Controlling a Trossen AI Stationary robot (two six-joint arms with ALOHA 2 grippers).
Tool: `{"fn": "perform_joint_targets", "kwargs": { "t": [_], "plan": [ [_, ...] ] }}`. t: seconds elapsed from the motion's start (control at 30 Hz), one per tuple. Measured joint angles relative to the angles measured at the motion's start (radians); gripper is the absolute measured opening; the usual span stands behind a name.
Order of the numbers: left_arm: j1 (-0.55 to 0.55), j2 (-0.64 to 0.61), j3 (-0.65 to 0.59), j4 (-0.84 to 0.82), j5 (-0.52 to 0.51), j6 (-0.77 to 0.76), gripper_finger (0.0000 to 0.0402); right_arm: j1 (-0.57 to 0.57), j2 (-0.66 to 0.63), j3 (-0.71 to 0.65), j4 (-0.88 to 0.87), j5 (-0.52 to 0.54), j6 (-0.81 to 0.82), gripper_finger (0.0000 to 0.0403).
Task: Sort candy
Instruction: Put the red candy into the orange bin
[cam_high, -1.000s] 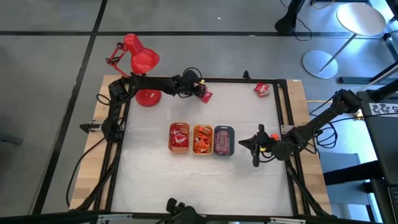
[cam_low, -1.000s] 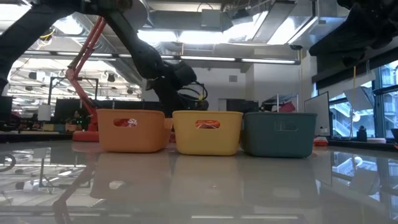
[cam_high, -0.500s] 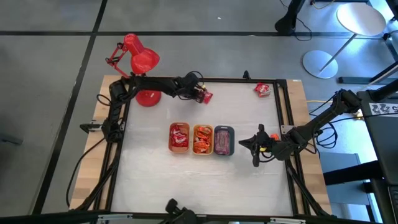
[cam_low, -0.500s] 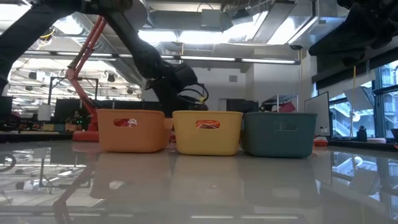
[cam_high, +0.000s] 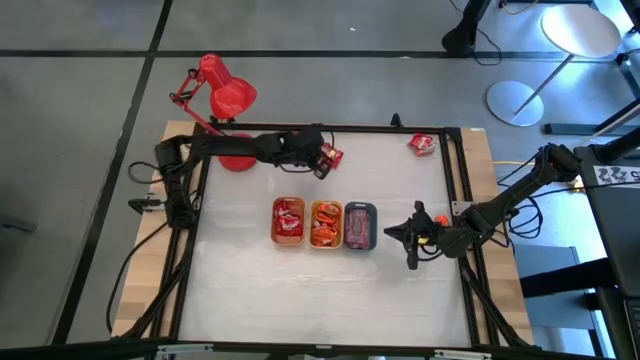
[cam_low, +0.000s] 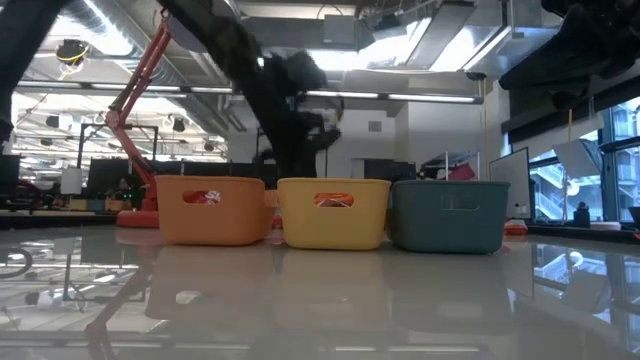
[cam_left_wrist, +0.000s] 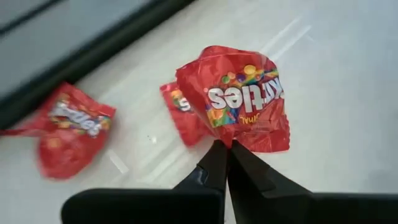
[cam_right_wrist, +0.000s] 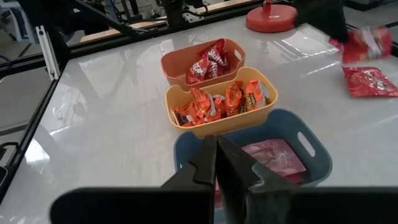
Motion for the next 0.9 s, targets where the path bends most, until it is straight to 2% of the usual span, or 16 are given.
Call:
{"fn": "perform_joint_targets", "kwargs": {
  "t": [0.23, 0.37, 0.53, 0.7, 0.9],
  "plan": [
    [-0.137, -0.195, 0.001, -0.233, -0.03, 0.035, 0.0, 0.0, 0.0, 0.0, 0.002, 0.003, -0.029, 0.0012],
    [-0.224, -0.276, 0.001, -0.449, -0.032, -0.04, 0.0, 0.0, 0.0, 0.0, 0.002, 0.008, -0.042, 0.0012],
    [-0.342, -0.302, 0.0, -0.658, -0.023, -0.136, 0.0, 0.0, 0.0, 0.0, 0.0, 0.008, -0.093, 0.0012],
    [-0.408, -0.3, -0.057, -0.676, 0.063, -0.147, 0.0, 0.0, 0.0, 0.0, 0.0, 0.008, -0.117, 0.0012],
    [-0.425, -0.3, -0.139, -0.671, 0.122, -0.164, 0.0, 0.0, 0.0, 0.0, -0.001, 0.008, -0.117, 0.0012]
  ]
}}
